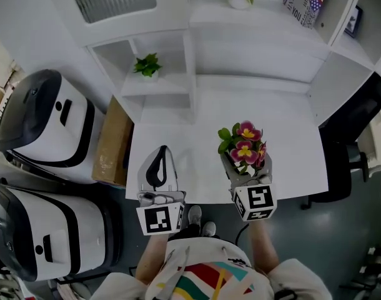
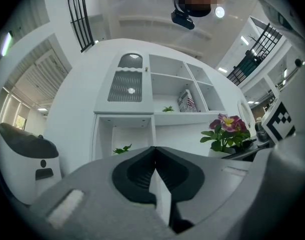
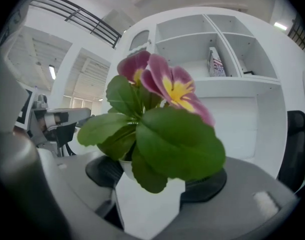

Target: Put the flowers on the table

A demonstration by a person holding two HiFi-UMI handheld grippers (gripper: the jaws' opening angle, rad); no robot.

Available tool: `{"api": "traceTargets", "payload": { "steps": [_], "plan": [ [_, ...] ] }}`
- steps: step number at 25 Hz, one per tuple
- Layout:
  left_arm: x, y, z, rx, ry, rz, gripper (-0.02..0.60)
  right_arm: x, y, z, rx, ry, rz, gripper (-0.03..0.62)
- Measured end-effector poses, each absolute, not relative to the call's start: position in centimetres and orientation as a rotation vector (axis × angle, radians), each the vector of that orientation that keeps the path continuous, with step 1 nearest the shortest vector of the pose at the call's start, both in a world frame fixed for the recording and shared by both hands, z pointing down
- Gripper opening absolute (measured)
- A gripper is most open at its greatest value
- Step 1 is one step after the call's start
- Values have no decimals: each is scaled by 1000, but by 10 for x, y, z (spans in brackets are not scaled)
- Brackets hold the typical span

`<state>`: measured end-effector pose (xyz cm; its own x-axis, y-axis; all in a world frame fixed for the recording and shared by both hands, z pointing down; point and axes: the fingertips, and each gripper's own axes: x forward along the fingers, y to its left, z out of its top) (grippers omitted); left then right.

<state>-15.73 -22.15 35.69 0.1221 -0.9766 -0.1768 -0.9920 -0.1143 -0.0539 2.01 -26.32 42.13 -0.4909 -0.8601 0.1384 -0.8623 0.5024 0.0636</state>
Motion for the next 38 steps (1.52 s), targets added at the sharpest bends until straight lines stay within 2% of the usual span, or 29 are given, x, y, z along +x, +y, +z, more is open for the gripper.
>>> {"api": "traceTargets", "payload": {
  "steps": [21, 29, 38],
  "plan": [
    [-165, -309, 425, -2375, 1978, -4, 2, -32, -504, 574, 1341, -2424, 423, 330],
    [-177, -330, 451, -2385, 1981, -105, 2, -43, -588, 640, 1302, -2328, 484, 330],
    [-209, -327, 487, -2368, 2101, -188, 2, -46, -614, 682, 1292, -2238, 400, 331]
  ]
}}
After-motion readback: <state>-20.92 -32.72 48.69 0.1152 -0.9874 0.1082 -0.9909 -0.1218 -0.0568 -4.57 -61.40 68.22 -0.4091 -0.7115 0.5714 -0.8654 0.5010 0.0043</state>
